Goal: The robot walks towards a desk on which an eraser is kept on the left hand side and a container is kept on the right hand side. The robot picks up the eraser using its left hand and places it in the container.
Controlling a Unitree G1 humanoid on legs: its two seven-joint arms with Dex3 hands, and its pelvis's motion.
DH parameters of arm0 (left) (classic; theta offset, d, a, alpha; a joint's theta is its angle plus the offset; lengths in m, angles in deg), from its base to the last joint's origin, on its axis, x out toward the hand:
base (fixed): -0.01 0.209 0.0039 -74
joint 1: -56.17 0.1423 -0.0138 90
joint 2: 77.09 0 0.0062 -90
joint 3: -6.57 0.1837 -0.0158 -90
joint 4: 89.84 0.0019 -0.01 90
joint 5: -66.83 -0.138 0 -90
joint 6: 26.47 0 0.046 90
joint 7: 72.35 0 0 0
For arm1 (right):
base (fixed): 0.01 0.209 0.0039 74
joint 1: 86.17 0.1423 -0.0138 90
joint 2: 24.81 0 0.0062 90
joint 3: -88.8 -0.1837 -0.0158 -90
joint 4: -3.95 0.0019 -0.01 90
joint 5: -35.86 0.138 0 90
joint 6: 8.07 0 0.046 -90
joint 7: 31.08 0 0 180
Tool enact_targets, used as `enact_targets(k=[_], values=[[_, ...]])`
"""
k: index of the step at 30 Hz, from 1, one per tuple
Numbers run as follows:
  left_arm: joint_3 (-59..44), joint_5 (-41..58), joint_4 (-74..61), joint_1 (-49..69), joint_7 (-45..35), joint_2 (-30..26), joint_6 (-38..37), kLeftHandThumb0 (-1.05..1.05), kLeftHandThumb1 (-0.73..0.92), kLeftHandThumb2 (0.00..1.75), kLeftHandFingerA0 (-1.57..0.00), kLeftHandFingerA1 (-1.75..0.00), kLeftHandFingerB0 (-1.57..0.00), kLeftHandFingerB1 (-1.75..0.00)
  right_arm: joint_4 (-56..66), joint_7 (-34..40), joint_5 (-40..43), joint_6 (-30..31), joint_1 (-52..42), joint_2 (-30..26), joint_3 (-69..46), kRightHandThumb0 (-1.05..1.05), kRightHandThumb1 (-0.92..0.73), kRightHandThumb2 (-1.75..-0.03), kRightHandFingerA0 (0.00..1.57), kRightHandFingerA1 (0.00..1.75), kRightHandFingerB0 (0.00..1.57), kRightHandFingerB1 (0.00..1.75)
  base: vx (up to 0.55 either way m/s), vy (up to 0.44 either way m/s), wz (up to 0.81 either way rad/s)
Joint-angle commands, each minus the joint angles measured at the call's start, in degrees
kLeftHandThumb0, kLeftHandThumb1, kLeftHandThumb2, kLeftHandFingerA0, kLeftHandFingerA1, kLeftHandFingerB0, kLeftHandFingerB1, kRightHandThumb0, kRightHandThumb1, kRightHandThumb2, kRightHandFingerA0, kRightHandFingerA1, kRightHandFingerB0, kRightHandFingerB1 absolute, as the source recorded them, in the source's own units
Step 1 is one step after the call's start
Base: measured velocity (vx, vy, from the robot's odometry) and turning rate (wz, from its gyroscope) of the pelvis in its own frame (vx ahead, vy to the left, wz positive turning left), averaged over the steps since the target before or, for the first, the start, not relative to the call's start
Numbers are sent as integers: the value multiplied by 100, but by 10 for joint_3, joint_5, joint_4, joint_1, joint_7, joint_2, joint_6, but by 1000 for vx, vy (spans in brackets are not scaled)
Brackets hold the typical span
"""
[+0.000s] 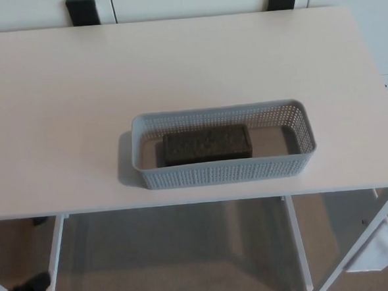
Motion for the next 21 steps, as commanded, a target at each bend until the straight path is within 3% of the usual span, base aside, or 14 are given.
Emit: enact_targets(k=[1, 5, 6, 9, 10, 21], values=[[16, -97, 218, -7, 165, 18, -216, -88, 63, 98, 0, -10, 0, -5, -25, 67, 61, -76, -17, 41, -71, -67, -50, -84, 20, 57, 13, 48, 0, 0, 0], [27, -96, 235, -14, 152, 5, -221, -96, 68, 100, 0, -2, 0, 0, -31, 68, 70, -90, -13, 55, -87, -68, -48, -84, 16, 57, 8, 48, 0, 0, 0], [30, -96, 238, -18, 152, 4, -223, -96, 68, 100, 0, -2, 0, 0, -33, 66, 75, -91, -10, 58, -93, -39, -40, -98, 3, 54, 0, 52, 0, 0, 0], [38, -97, 249, -23, 151, -2, -232, -97, 69, 102, 0, -3, 0, 0, -37, 69, 67, -92, -6, 60, -98, -39, -41, -99, 2, 53, 0, 52, 0, 0, 0], [40, -98, 250, -23, 152, -3, -235, -97, 70, 102, 0, -3, 0, 0, -37, 69, 67, -92, -6, 61, -100, -69, -50, -82, 12, 55, 6, 47, 0, 0, 0], [61, -101, 287, -41, 151, -19, -270, -101, 81, 112, 0, -4, 0, 0, -39, 67, 58, -86, 7, 64, -112, -72, -48, -84, 14, 57, 7, 49, 0, 0, 0]])
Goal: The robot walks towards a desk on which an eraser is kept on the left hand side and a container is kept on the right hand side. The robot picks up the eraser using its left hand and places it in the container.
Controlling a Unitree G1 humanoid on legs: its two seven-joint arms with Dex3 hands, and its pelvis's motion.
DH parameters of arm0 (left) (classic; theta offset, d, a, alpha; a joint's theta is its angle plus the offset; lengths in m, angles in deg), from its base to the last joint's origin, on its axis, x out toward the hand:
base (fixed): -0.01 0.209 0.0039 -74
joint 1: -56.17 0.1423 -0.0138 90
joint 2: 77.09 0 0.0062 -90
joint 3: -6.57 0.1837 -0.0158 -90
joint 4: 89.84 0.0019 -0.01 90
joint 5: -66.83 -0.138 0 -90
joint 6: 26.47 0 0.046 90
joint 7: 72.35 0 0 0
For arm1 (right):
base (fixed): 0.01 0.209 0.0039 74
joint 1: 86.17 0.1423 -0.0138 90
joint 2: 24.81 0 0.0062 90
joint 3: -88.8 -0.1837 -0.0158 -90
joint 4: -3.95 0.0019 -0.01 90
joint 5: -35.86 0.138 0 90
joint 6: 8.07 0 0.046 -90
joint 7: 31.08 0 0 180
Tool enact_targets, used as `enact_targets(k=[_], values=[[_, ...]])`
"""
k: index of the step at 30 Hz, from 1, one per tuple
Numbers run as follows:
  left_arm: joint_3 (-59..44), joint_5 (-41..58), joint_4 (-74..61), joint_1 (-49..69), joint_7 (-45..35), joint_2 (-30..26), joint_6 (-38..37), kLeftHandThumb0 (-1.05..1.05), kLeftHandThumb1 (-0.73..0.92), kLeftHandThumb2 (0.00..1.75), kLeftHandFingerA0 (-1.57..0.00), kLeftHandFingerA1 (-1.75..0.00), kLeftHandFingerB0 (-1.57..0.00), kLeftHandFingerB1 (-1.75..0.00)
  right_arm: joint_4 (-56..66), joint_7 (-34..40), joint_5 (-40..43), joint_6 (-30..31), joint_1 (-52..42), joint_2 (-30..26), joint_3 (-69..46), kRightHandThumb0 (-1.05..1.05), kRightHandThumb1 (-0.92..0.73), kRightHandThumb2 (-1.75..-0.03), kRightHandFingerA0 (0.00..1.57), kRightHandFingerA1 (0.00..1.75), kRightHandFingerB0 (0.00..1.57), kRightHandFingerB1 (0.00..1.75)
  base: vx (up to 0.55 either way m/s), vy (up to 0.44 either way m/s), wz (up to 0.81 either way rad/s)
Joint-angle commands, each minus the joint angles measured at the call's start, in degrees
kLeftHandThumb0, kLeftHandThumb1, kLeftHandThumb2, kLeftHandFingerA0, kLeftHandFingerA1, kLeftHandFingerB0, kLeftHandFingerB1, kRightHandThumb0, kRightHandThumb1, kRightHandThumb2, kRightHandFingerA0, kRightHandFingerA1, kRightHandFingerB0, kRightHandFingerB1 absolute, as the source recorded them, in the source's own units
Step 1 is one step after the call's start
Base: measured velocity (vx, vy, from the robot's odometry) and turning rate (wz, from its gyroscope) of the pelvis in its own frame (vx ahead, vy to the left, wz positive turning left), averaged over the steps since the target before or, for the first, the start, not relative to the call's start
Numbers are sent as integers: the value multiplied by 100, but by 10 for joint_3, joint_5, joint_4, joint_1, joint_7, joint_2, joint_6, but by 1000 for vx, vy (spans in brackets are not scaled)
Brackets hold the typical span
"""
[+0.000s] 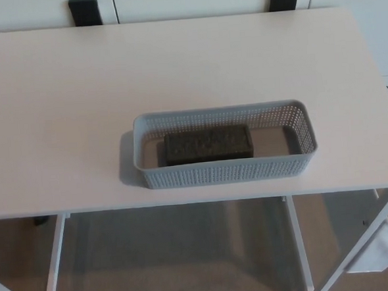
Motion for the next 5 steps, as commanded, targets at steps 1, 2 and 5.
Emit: enact_targets(k=[1, 2, 5], values=[[15, -45, 48, -10, 52, -28, -151, -101, 82, 112, 0, -4, 0, 0, -19, 31, 35, -57, 3, 11, -32, -71, -48, -84, 15, 57, 7, 49, 0, 0, 0], [18, -47, 52, -10, 53, -30, -156, -100, 81, 112, 0, -4, 0, 0, -18, 30, 35, -58, 2, 12, -32, -71, -48, -84, 14, 57, 6, 49, 0, 0, 0], [23, -50, 53, -12, 59, -31, -166, -98, 80, 112, 0, -6, 0, -1, -19, 35, 31, -59, 5, 12, -33, -71, -48, -85, 15, 57, 6, 49, 0, 0, 0]])
